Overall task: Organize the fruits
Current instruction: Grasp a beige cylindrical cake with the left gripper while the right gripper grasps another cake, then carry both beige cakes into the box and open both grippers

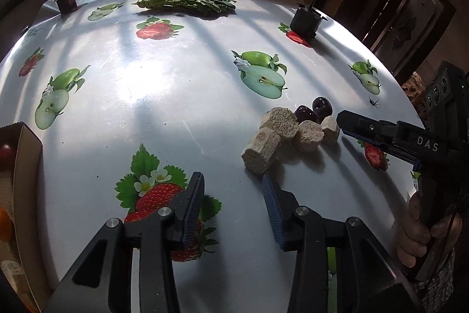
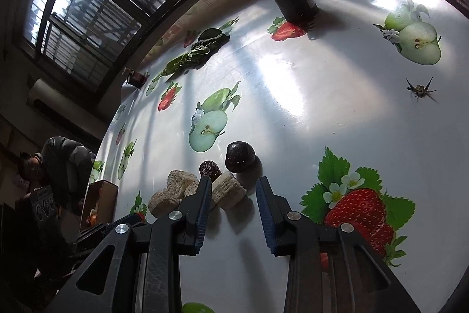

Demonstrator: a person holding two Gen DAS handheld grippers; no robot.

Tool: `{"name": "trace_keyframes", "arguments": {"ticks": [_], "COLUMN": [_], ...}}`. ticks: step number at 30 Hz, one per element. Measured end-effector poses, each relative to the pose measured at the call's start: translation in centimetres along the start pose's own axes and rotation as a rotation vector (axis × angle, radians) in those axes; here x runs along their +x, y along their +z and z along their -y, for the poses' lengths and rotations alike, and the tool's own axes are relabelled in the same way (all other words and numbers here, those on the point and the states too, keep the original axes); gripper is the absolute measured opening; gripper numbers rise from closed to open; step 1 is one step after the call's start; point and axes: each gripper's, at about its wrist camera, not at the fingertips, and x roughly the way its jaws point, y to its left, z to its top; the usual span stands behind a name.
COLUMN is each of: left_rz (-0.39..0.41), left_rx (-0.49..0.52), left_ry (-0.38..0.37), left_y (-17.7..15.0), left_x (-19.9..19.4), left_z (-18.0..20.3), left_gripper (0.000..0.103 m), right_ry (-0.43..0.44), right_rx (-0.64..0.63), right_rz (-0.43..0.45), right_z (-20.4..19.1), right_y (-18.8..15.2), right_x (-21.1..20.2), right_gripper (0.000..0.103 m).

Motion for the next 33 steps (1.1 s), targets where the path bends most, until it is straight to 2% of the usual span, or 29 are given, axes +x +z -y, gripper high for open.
{"name": "trace_keyframes", "arguments": {"ticks": [4, 12, 13, 14, 18, 24, 29, 33], "left_rz": [0.048, 0.078, 0.084, 0.089, 0.085, 0.114, 0.153, 0.180], "left_rx": [0.076, 0.171, 0.180, 0.186, 0.137, 0.063, -0.010, -0.108], "left_ry": [0.048, 0.130, 0.156, 0.174, 0.167, 0.138, 0.119, 0.145], "left_y": [0.7, 1.2, 1.0, 0.9, 0.9, -0.3, -2.6, -5.2], "left_x": [1.4, 2.9, 2.9, 2.8, 2.2, -1.3, -5.3, -8.8], "left_z": [1.8, 3.7, 3.8, 3.8, 3.2, 1.8, 0.1, -3.5], "left_gripper": [0.044, 0.044, 0.038, 0.024, 0.024, 0.024, 0.025, 0.025], "right_ry": [-0.015, -0.040, -0.032, -0.024, 0.026, 0.068, 0.090, 0.091], "right_rx": [-0.031, -0.070, -0.071, -0.076, -0.075, -0.073, -0.071, -0.077], "right_rz": [0.014, 0.005, 0.001, -0.006, -0.031, 0.008, 0.017, 0.020], "right_z": [-0.8, -1.6, -1.7, -1.7, -2.1, -2.3, -2.4, -2.9], "right_y": [-0.1, -0.6, -0.7, -0.7, -1.2, -1.2, -1.3, -1.9], "right_x": [0.6, 1.8, 1.9, 2.0, 2.1, 0.9, 0.4, 0.2], "right_gripper": [0.034, 0.035, 0.035, 0.035, 0.031, 0.031, 0.031, 0.031]}}
